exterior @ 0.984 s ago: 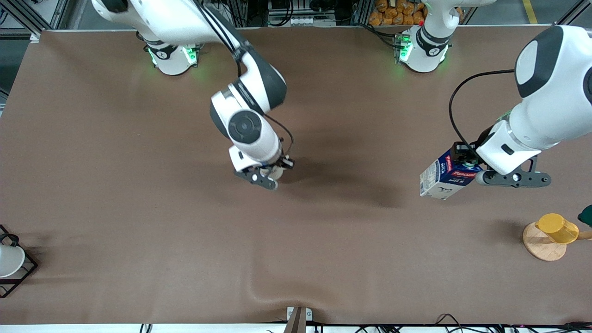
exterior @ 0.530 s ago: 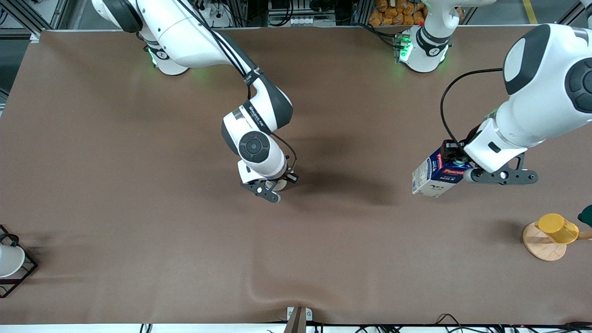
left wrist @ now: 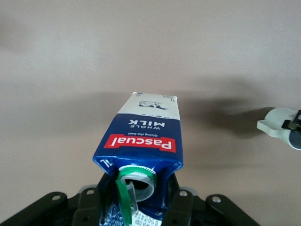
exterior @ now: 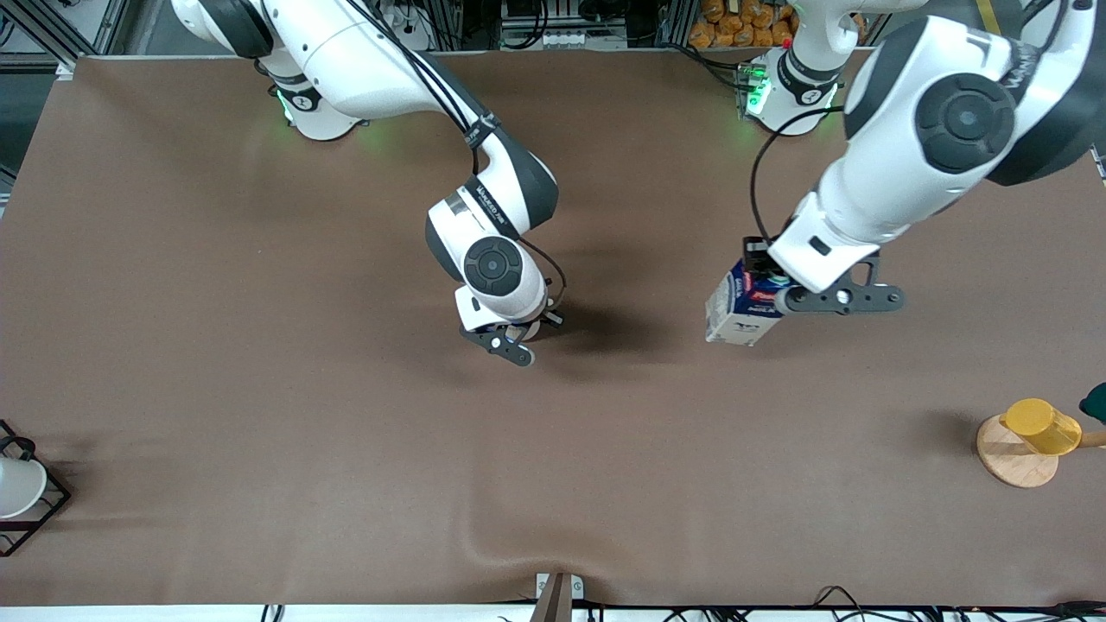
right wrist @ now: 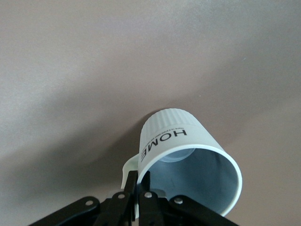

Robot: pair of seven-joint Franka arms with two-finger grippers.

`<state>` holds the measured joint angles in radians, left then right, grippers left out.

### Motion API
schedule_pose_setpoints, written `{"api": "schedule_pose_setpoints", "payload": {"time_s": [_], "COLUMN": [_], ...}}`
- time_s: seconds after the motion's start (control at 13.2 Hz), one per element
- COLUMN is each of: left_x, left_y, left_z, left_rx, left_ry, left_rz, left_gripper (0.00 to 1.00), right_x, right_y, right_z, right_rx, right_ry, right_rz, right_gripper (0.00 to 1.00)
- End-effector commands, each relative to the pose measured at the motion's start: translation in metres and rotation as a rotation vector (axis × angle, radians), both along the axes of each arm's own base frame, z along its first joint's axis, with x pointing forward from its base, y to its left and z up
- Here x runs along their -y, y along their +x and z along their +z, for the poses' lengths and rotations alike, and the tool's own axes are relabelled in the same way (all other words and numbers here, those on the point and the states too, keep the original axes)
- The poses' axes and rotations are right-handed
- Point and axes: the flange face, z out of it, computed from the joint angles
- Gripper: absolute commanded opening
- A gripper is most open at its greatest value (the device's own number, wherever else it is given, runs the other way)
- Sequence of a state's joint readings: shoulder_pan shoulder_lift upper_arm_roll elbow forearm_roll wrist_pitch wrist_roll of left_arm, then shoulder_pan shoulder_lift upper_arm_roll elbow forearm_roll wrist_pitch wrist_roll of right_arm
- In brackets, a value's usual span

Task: Place milk next to cup
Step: 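Set the mug down, open the right gripper while the left gripper approaches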

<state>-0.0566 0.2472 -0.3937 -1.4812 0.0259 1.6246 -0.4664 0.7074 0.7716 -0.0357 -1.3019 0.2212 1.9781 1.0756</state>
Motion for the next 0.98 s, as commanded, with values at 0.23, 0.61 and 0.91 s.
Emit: {"api": "schedule_pose_setpoints", "payload": {"time_s": [0.23,0.61,0.91], "left_x": [0.021,0.08,0.168], "left_y": [-0.008,-0.035,-0.075], "left_z": [-0.008,-0.016,-0.053], "left_rx": [-0.034,-0.046,-0.069], "left_ry": [-0.011,0.008,0.018], "left_rz": [0.012,0.038,0.017], "left_gripper": [0.18,0.19,0.18], "right_x": [-0.001,0.091,0.2], "right_y": [0.002,0.05,0.072], "right_z": [0.007,0.109,0.195], "right_rx": [-0.004,0.059,0.097], "right_ry": [0.003,0.028,0.047], "right_rz": [-0.06,-0.109,-0.01], "right_gripper": [0.91,1.0,1.0]}}
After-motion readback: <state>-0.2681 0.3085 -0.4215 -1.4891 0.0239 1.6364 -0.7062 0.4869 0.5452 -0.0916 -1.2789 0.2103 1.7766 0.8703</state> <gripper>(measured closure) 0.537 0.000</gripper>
